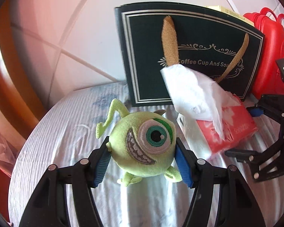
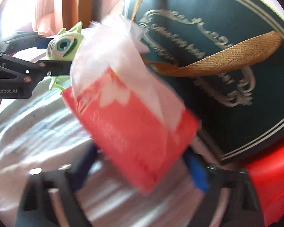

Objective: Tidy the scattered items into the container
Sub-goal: 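Grasp the green one-eyed plush with left gripper while right grasps the tissue pack, then carry the green plush and tissue pack with both grippers over the crate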

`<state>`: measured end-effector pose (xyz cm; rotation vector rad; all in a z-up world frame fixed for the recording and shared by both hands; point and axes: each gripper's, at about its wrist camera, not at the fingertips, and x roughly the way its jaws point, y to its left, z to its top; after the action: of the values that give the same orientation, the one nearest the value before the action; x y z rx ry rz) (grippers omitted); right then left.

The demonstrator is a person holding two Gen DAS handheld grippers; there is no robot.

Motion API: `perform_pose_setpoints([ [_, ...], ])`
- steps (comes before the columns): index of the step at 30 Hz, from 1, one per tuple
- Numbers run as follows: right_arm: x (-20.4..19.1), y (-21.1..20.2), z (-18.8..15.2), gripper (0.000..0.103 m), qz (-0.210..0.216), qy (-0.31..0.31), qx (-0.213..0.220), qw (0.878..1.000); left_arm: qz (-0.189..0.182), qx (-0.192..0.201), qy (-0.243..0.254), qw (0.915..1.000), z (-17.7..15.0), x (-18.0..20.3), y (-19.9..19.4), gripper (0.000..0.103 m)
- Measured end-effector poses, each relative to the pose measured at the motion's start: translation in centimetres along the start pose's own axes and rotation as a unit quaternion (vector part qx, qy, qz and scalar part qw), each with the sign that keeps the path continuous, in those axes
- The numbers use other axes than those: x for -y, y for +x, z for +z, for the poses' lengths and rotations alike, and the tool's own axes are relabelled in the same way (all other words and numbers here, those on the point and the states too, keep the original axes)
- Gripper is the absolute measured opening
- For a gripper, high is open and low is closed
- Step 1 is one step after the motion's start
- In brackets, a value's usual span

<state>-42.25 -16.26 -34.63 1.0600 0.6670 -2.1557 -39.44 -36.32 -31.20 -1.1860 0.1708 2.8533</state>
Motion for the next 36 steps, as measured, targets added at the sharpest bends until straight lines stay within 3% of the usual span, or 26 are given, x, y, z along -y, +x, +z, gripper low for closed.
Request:
perform_pose_setpoints([
  [2, -0.4, -0.7, -0.5, 0.063, 0.004, 0.028, 0.006, 1.0, 0.002, -0.003, -0.004, 1.0, -0.7, -0.5, -0.5, 0.062],
  [5, -1.5, -2.0, -1.3, 0.056, 0.007, 0.047, 0.009, 0.999, 0.002, -0.009, -0.012, 0.9999, -1.4, -0.9, -1.7, 0.062],
  [13, -2.9, -7.8, -5.8, 0.049, 0.015, 0.105, 0.0, 0.994, 0.002, -0.02, -0.019, 0.9996, -1.5, -1.7, -4.2, 0.062],
  [21, -5.0, -15.0, -9.5, 0.045, 0.021, 0.171, -0.015, 0.985, -0.001, -0.022, -0.027, 0.9994, -1.7, 1.8, -12.6, 0.062],
  [25, -6.5, -17.3, -9.1, 0.04, 0.023, 0.194, -0.019, 0.981, -0.001, -0.018, -0.025, 0.9995, -1.1, 3.6, -16.6, 0.062],
  [36, -8.0, -31.7, -13.1, 0.036, 0.034, 0.2, 0.006, 0.979, 0.003, 0.005, -0.017, 0.9998, 1.5, 8.8, -28.1, 0.062],
])
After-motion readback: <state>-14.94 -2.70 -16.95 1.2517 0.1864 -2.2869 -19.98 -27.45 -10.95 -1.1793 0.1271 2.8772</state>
